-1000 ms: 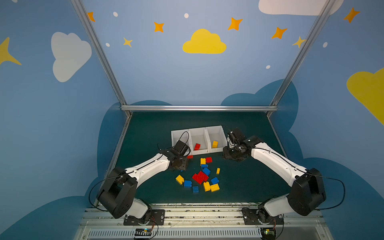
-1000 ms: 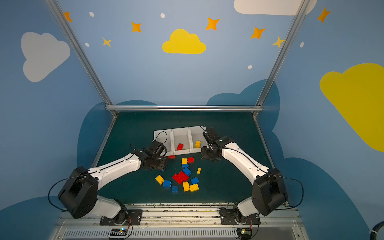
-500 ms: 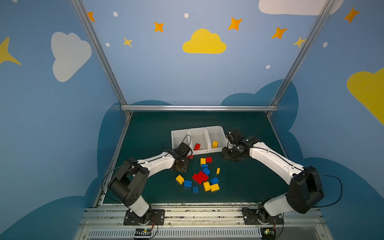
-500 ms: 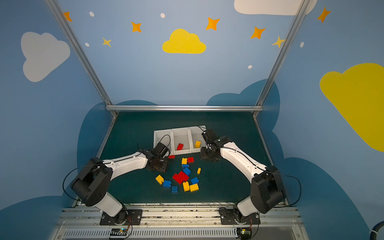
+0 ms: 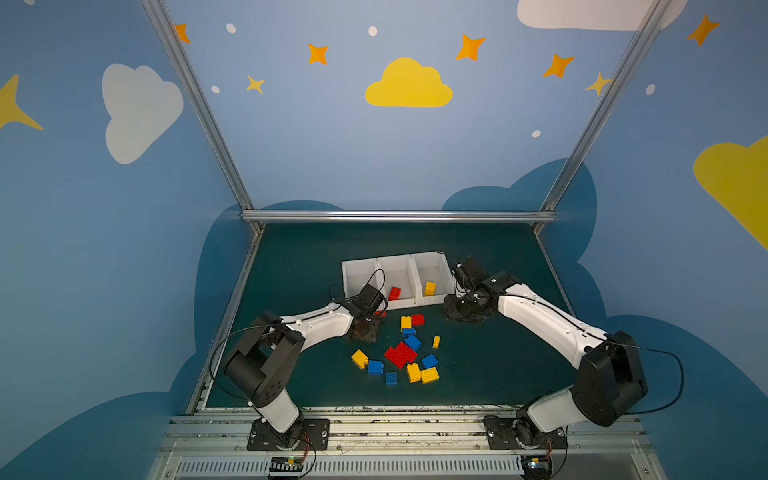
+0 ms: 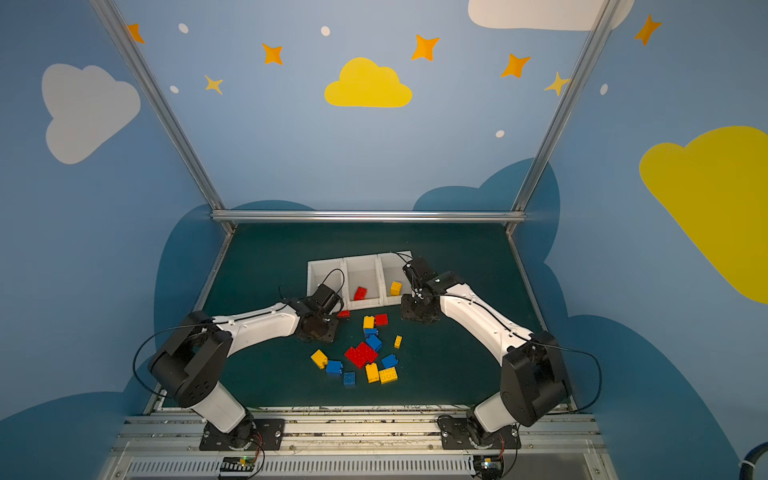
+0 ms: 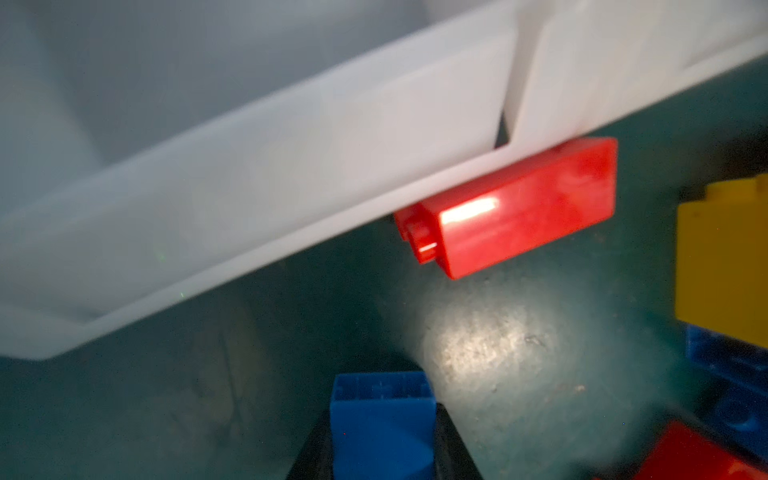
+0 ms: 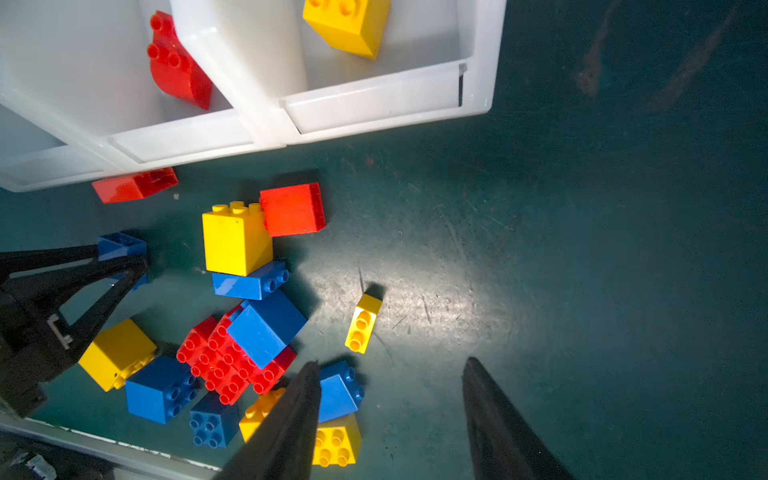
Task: Sort the legos into containers by color
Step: 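Carry the blue brick with the left gripper into the nearest compartment and release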
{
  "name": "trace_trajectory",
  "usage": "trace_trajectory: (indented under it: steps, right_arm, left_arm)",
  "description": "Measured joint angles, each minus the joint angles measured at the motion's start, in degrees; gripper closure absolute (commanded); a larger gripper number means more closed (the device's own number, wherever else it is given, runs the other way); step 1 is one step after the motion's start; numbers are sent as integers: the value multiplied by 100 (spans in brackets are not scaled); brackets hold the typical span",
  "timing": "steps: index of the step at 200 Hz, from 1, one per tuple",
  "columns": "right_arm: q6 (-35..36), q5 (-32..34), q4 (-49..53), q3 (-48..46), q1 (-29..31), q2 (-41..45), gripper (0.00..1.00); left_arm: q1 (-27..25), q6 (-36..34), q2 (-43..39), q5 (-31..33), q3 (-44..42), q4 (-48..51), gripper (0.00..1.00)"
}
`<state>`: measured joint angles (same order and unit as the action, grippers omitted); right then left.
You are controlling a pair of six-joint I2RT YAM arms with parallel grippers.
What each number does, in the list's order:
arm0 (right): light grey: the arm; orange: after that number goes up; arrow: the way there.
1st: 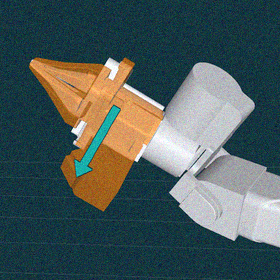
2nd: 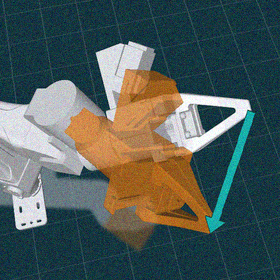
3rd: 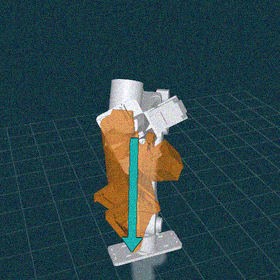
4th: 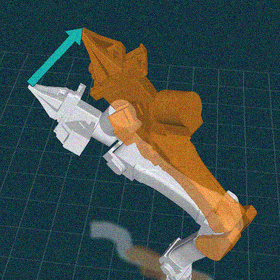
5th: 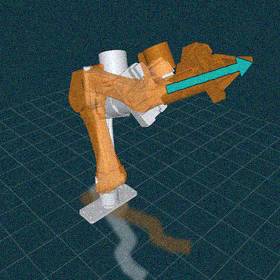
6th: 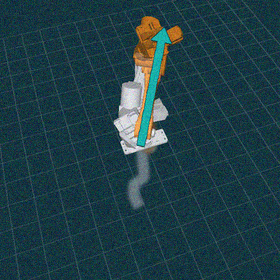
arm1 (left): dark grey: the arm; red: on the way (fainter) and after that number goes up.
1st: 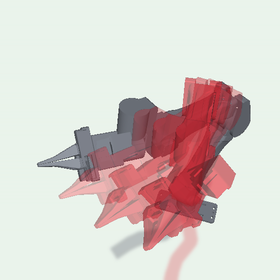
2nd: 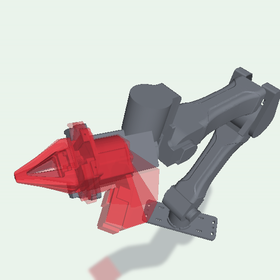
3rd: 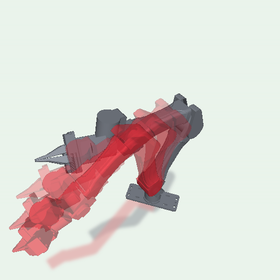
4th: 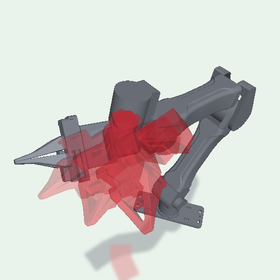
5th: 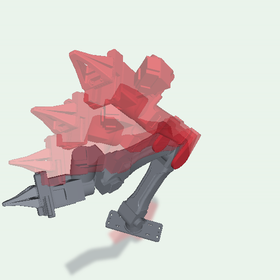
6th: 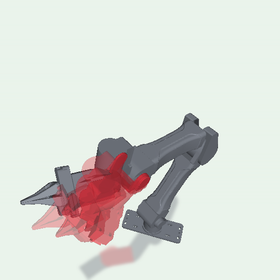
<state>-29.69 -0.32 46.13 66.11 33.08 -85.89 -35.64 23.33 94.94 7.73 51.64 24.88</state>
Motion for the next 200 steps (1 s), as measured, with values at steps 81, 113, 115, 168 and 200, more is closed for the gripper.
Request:
trace_trajectory:
  steps: [81, 113, 115, 168, 200]
  right_arm:
    - [-9, 28, 4, 0, 2, 2, 46]
    - [-17, 35, 4, 0, 2, 7, 46]
    - [-20, 37, 4, 0, 2, 7, 46]
    - [-70, 127, 42, 0, 4, 44, 46]
    - [-131, 155, 57, 0, 7, 81, 45]
  left_arm:
    - [153, -13, -553, -247, 570, 70, 73]
    - [721, -114, -560, -262, 1294, -85, 73]
    - [748, -122, -542, -269, 1320, -87, 73]
    - [1217, -256, 507, -509, 1987, -92, 70]
    - [1217, -254, 715, -695, 1985, -31, 59]
